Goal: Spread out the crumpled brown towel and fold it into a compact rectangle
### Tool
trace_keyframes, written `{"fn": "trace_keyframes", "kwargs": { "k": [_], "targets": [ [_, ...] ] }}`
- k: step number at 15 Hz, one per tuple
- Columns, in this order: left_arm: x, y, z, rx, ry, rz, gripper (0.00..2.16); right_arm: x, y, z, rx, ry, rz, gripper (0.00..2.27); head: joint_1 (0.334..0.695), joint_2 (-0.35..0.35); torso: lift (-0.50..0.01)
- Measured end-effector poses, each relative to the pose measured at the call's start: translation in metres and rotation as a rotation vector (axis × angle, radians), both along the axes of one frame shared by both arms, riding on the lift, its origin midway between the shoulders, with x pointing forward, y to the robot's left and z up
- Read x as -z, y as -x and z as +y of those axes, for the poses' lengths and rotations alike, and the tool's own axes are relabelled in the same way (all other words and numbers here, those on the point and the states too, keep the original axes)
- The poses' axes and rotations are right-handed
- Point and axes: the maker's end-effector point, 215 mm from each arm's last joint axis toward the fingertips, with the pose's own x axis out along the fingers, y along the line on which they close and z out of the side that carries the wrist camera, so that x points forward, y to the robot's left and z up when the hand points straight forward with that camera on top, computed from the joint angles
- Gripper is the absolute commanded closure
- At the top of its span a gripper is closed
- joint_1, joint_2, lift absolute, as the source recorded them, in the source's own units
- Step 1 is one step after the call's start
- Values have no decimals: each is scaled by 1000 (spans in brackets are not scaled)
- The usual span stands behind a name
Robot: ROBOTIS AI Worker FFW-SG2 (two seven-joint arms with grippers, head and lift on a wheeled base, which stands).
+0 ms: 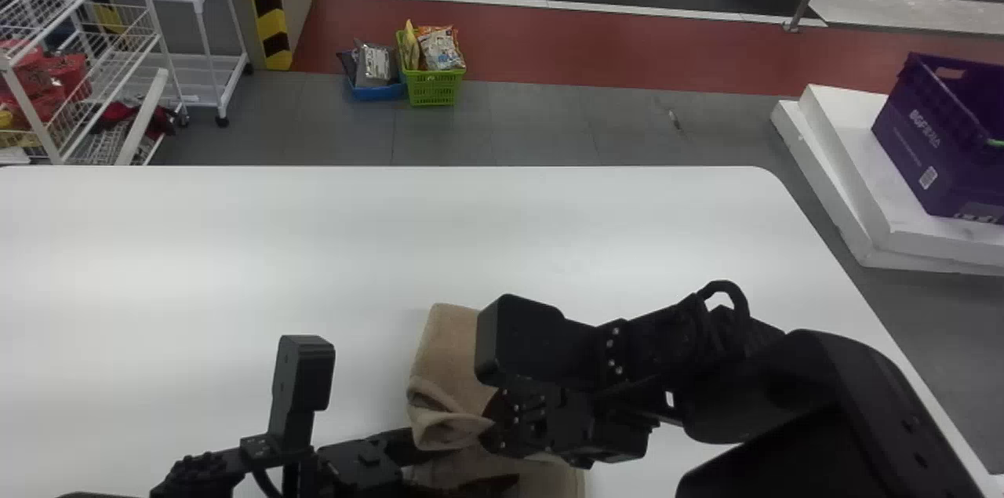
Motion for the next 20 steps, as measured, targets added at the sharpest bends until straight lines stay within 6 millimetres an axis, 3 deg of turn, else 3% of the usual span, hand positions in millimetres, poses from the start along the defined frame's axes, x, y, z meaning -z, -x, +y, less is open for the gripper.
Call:
{"fn": "trace_keyframes", "kwargs": {
  "k": [6, 20],
  "targets": [
    [1, -3, 4, -7, -5, -1, 130, 5, 8, -1, -4, 11, 10, 1298, 695, -131, -127],
    [4, -7, 9, -22, -10, 3, 120, -4, 31, -8, -12, 5, 2, 1298, 695, -138, -127]
  ]
}}
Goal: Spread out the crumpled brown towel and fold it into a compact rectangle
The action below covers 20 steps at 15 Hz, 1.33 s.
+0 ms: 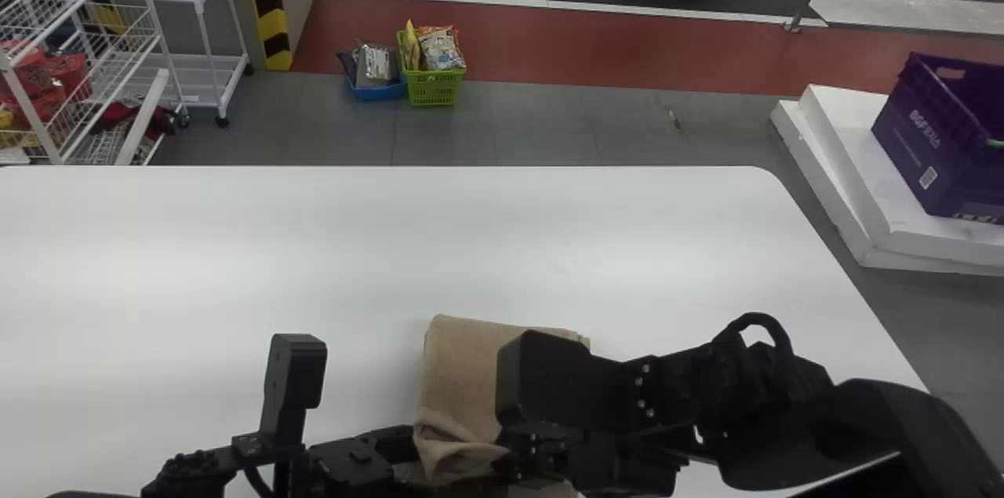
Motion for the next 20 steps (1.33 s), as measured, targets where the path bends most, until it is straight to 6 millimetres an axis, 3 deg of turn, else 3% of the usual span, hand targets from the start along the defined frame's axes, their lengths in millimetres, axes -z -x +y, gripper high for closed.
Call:
{"fn": "trace_keyframes", "kwargs": {
  "k": [11, 20],
  "targets": [
    [-11, -2, 25, -20, 68, -29, 103, -8, -4, -4, 10, -6, -17, 1298, 695, -101, -127],
    [-18, -17, 66, -97, 99, -45, 110, -15, -11, -1, 19, -25, -28, 1298, 695, -23, -127]
  ]
}}
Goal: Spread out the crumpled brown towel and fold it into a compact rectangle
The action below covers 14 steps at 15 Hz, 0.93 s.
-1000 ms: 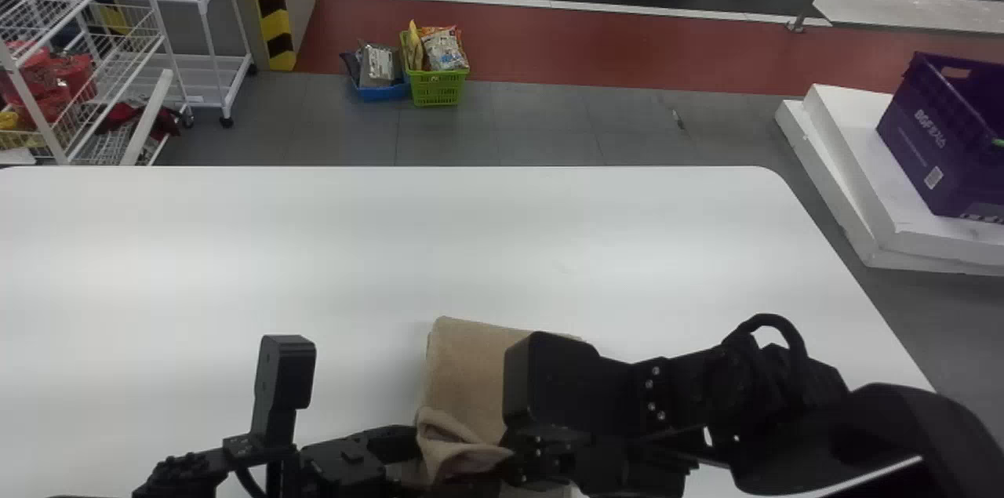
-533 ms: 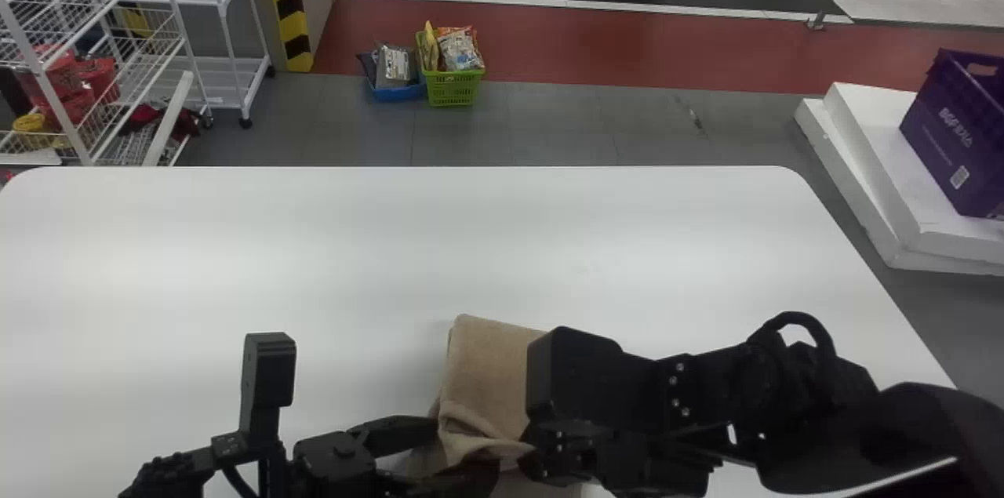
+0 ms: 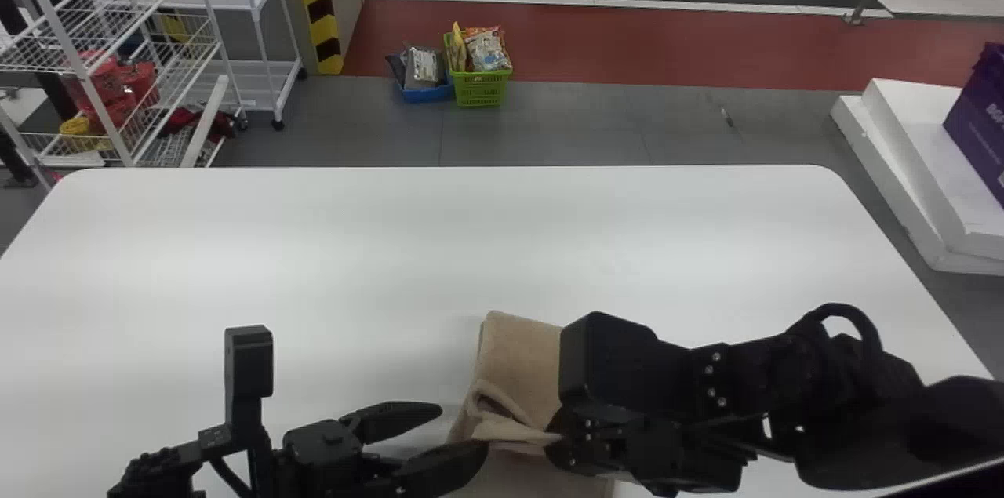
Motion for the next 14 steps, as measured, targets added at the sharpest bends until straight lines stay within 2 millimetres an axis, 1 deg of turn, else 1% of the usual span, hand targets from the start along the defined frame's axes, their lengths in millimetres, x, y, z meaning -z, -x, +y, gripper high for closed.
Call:
{"fn": "trace_keyframes", "kwargs": {
  "k": [1, 2, 5, 7, 14],
  "targets": [
    [0, -2, 6, -12, 3, 1, 110, 0, 1, 1, 0, -3, 2, 1298, 695, -23, -127],
    [-2, -4, 11, -25, 10, 1, 110, 0, 1, 2, -1, -4, 5, 1298, 695, -6, -127],
    [-9, -12, 37, -81, 45, -3, 107, 3, 5, 3, -2, -6, 14, 1298, 695, 33, -127],
    [-10, -15, 49, -105, 45, -2, 107, 4, 7, 4, -2, -7, 19, 1298, 695, 61, -127],
    [-9, -20, 67, -150, 47, 7, 107, 2, 14, 16, -1, -39, 38, 1298, 695, 112, -127]
  ]
}}
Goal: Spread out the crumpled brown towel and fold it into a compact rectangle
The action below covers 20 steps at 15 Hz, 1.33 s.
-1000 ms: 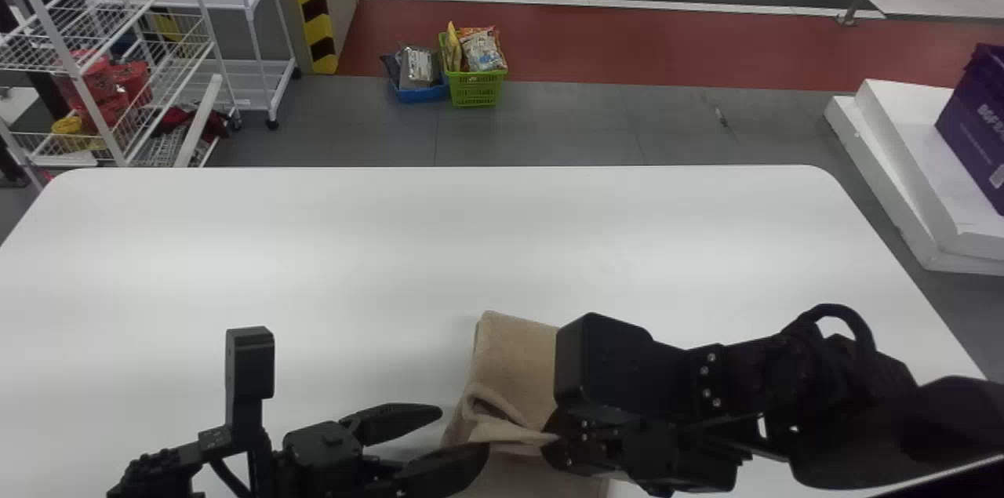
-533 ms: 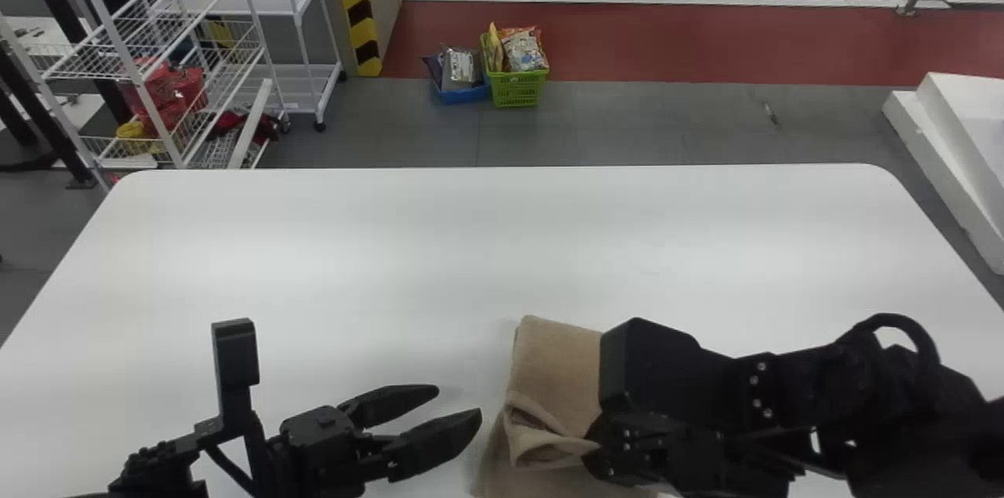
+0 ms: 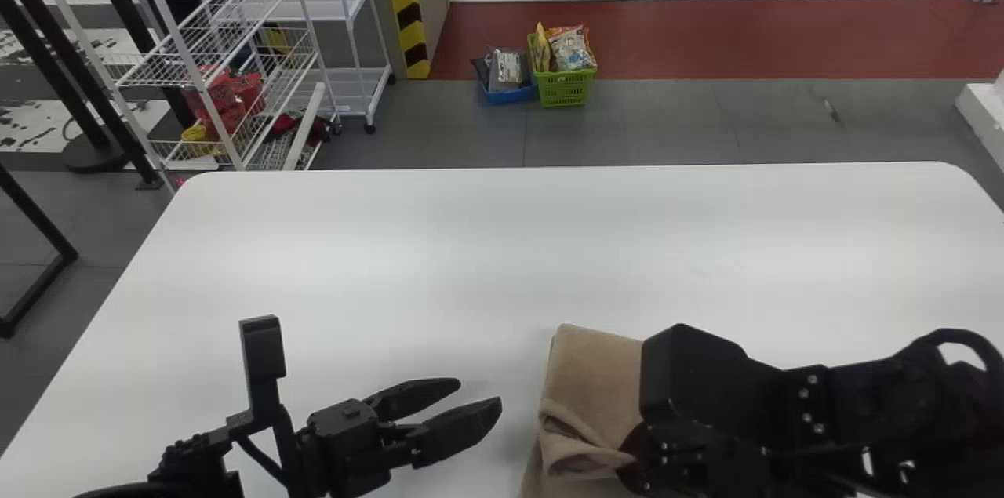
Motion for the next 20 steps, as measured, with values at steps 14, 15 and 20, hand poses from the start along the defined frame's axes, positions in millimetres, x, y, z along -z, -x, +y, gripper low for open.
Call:
{"fn": "trace_keyframes", "kwargs": {
  "k": [14, 15, 20],
  "targets": [
    [-4, -12, 17, -47, -14, -8, 113, 9, 23, 8, -5, -11, 48, 1298, 695, 156, -127],
    [-4, -12, 17, -47, -14, -7, 117, 11, 27, 10, -9, -11, 55, 1298, 695, 158, -127],
    [-1, -11, 14, -43, -13, 0, 117, 32, 47, 15, -32, 11, 109, 1247, 695, 170, -127]
  ]
}}
